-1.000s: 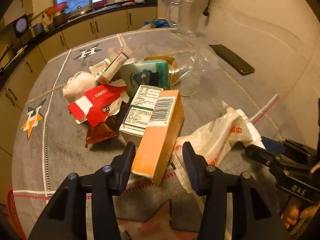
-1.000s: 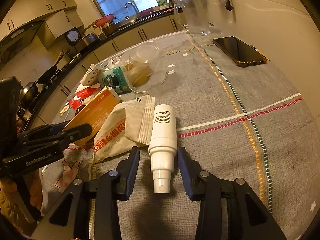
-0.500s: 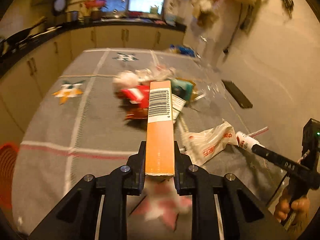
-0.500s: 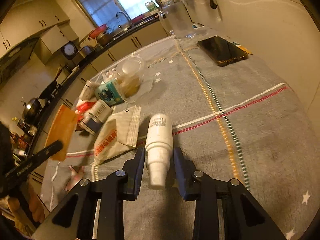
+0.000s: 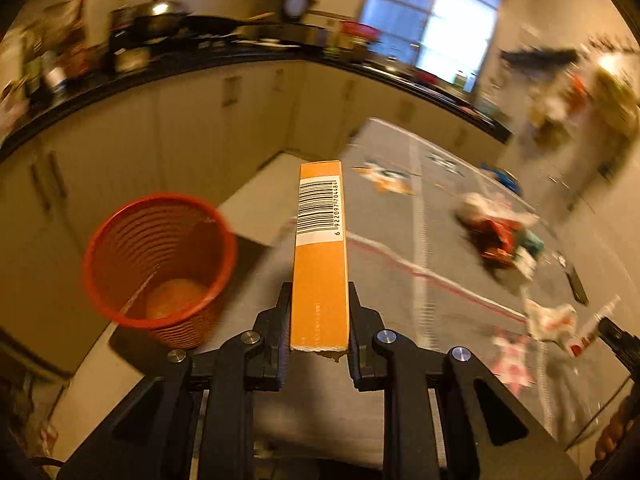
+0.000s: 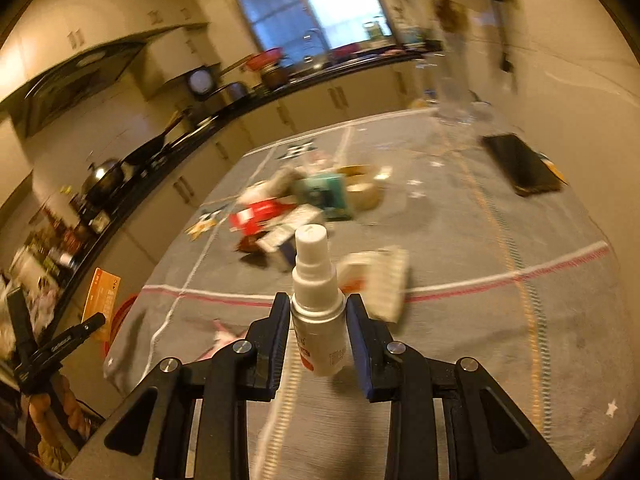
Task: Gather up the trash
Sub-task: 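Carry the orange box and spray bottle with both tools over the red wastebasket, then open the left tool and right tool to drop both items into the wastebasket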
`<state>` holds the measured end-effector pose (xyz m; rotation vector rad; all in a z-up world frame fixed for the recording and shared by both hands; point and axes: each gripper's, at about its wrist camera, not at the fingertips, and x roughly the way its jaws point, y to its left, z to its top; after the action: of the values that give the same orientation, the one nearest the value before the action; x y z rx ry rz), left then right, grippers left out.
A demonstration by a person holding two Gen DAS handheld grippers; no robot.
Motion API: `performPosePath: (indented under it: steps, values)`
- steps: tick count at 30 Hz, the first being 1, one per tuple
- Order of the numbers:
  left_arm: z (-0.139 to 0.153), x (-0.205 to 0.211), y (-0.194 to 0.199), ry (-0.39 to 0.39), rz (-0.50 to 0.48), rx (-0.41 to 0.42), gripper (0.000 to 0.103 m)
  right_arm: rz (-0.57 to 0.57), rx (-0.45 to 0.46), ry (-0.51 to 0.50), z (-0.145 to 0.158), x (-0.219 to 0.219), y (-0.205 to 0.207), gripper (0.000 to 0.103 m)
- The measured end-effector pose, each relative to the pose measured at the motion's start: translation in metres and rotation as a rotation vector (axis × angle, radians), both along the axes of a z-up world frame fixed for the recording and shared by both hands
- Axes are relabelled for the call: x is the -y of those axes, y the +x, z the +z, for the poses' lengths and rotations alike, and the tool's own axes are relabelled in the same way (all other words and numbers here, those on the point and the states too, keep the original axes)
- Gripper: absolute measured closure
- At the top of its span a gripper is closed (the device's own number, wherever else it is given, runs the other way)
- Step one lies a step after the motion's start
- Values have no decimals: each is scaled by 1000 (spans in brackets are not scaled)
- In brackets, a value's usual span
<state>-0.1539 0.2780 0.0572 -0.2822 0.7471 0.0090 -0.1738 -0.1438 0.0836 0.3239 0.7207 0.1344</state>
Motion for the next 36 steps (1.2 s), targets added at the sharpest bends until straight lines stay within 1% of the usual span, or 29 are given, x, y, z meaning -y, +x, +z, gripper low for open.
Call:
performPosePath:
  steps: [2,6,11,15,20,22,26,29,30,32,34,36]
  values:
    - [-10,-22,-2,-25,34,-10,82,36,-1,-27,2,-19,7,72]
    - [-27,-53,-5,-56,78,-27,81,114,-9,-60,5,-63,23,72]
    - [-36,-85,-10,-82,114,-28,82,213,-10,-68,11,-117,46,72]
    - [-41,-114,-7,-125,143,-26,82,320,-15,-66,12,-171,64,72]
    - [-47,-138,1,-127,190,-25,82,461,-44,-32,7,-243,90,72]
    - [-50,-148,4,-138,211,-31,82,512,-43,-35,4,-275,101,72]
    - [-54,-158,8,-153,222,-43,82,615,-51,-44,-5,-342,121,72]
    - [-53,-161,7,-152,233,-39,81,660,-53,-58,-14,-383,133,72]
    - [-53,-161,6,-152,238,-41,80,677,-55,-69,-20,-399,137,72]
    - [-54,-161,6,-150,238,-47,77,692,-62,-80,-28,-416,144,71]
    - [-54,-163,6,-139,244,-51,70,701,-87,-74,-39,-427,152,70]
    - [-53,-167,3,-130,258,-40,58,694,-109,-62,-46,-427,156,57]
